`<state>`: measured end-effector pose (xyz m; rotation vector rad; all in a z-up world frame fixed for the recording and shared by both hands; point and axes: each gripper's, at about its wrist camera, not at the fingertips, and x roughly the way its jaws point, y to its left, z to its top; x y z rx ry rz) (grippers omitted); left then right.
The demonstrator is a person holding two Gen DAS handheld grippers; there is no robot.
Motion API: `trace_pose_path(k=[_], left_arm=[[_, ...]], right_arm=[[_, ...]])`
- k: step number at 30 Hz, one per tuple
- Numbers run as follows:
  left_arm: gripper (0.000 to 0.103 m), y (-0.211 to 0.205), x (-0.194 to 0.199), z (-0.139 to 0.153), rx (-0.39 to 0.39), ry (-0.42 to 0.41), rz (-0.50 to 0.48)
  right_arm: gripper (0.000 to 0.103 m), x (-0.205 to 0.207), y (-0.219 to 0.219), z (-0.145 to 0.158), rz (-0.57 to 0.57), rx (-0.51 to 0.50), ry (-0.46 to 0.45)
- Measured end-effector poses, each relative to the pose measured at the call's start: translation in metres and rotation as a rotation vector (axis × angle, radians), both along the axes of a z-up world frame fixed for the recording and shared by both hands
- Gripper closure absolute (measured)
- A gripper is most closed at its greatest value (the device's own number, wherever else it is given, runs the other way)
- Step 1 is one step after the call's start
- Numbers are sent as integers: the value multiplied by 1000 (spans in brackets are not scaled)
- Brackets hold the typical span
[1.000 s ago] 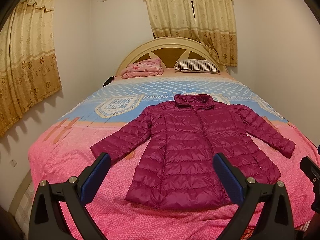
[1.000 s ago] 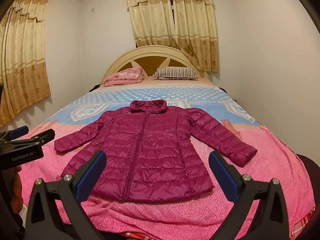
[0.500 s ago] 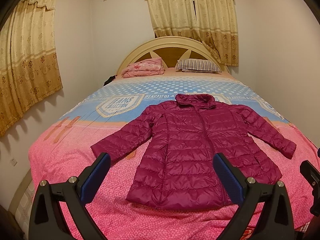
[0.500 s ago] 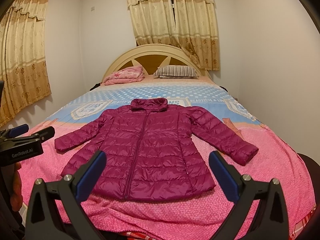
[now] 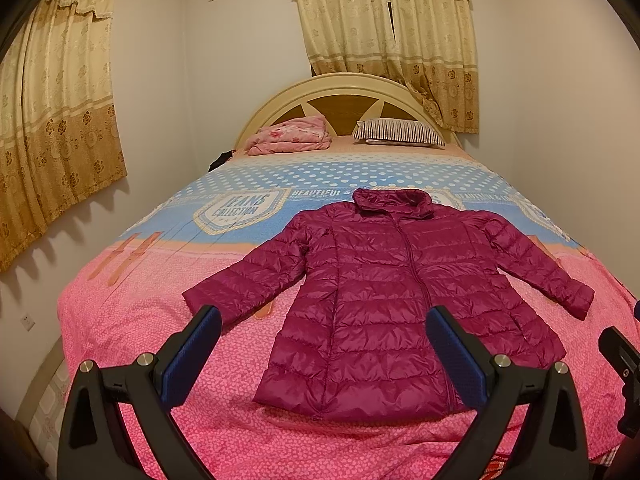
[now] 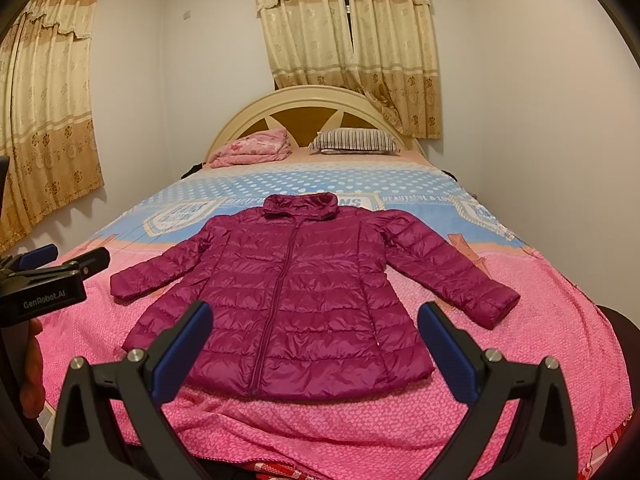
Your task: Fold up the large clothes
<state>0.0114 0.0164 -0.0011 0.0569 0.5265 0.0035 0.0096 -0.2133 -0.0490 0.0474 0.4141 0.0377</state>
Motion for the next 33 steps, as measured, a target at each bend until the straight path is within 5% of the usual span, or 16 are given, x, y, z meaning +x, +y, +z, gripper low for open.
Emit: trace_pose_path(k=[25, 33], left_arm=[[1, -1, 3, 0, 0, 8, -1], [1, -3, 20, -17, 8, 26, -8]], right_arm=[[0, 2, 2, -1, 7, 5, 8], [0, 21, -19, -19, 52, 81, 48]])
